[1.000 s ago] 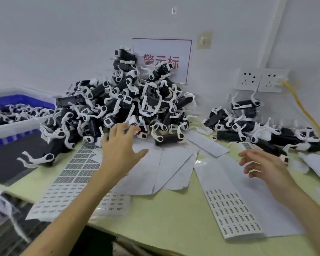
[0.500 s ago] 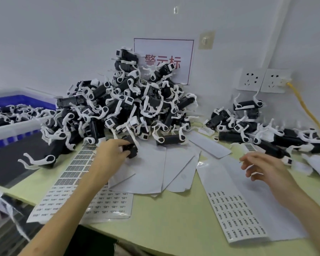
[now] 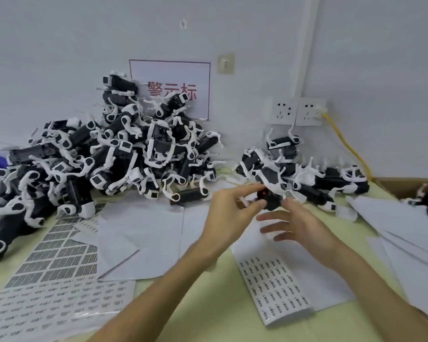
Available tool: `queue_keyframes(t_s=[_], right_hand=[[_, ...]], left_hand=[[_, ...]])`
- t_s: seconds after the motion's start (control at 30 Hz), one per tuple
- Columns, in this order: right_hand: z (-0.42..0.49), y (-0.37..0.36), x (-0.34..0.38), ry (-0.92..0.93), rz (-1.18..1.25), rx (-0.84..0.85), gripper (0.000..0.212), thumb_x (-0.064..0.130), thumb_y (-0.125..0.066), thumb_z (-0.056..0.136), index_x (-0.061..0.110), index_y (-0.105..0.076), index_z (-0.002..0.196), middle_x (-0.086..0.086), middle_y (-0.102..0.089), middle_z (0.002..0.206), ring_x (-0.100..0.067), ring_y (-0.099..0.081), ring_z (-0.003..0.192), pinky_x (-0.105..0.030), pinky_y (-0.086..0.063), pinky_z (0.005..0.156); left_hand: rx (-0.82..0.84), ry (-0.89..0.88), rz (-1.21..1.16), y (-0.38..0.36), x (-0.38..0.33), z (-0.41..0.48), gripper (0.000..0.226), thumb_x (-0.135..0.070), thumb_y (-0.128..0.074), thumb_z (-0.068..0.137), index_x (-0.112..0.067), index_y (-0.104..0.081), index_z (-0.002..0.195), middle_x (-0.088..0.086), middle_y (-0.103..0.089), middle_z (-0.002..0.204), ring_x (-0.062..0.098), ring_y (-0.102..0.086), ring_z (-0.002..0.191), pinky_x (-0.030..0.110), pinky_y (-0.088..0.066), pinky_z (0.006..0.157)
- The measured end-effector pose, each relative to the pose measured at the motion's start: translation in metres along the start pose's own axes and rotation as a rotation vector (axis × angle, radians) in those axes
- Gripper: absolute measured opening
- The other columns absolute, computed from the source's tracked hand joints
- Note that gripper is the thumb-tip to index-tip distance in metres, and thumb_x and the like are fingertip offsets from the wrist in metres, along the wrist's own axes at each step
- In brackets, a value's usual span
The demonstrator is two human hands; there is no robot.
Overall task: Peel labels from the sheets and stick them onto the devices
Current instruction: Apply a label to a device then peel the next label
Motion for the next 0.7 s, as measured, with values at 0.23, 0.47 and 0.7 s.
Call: queue_keyframes(t_s=[0.23, 0.47, 0.7], right_hand=[[0.001, 0.003, -0.001, -0.005, 0.258, -0.001, 0.068, 0.063, -0.022, 0.103, 0.022, -0.066, 0.134, -0.01, -0.07, 0.115, -0.027, -0.068, 0.101, -0.042, -0.051, 0.084], [-0.003, 0.024, 0.006, 0.086, 0.208, -0.224, 0.036, 0.052, -0.069, 0.087, 0.021, -0.072, 0.105, -0.014, -0.069, 0.107, -0.027, -0.071, 0.094, -0.038, -0.057, 0.076], [-0.027, 0.053, 0.043, 0.42, -0.468, -0.638, 0.062, 0.028, -0.09, 0.076, 0.031, -0.062, 0.132, 0.012, -0.058, 0.12, -0.007, -0.061, 0.109, -0.028, -0.054, 0.086]], left_hand=[[0.054, -0.221, 0.216, -0.045, -0.008, -0.002, 0.047, -0.015, -0.07, 0.096, -0.034, -0.067, 0.139, -0.016, -0.065, 0.141, 0.002, -0.057, 0.133, 0.024, -0.046, 0.108], [0.053, 0.062, -0.128, -0.039, 0.031, -0.001, 0.039, 0.002, -0.051, 0.099, -0.022, -0.082, 0.105, -0.018, -0.075, 0.119, -0.005, -0.063, 0.116, 0.021, -0.048, 0.1], [-0.146, 0.332, -0.478, -0.015, 0.061, -0.004, 0.025, -0.023, -0.067, 0.1, -0.025, -0.063, 0.125, -0.004, -0.072, 0.118, 0.012, -0.071, 0.105, 0.028, -0.052, 0.087]])
Point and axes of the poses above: each hand's wrist, its own z-axis towards the middle knuckle, its own y-axis out of the back of the hand, x = y × z, the point moved 10 cm from there along z, towards the middle knuckle
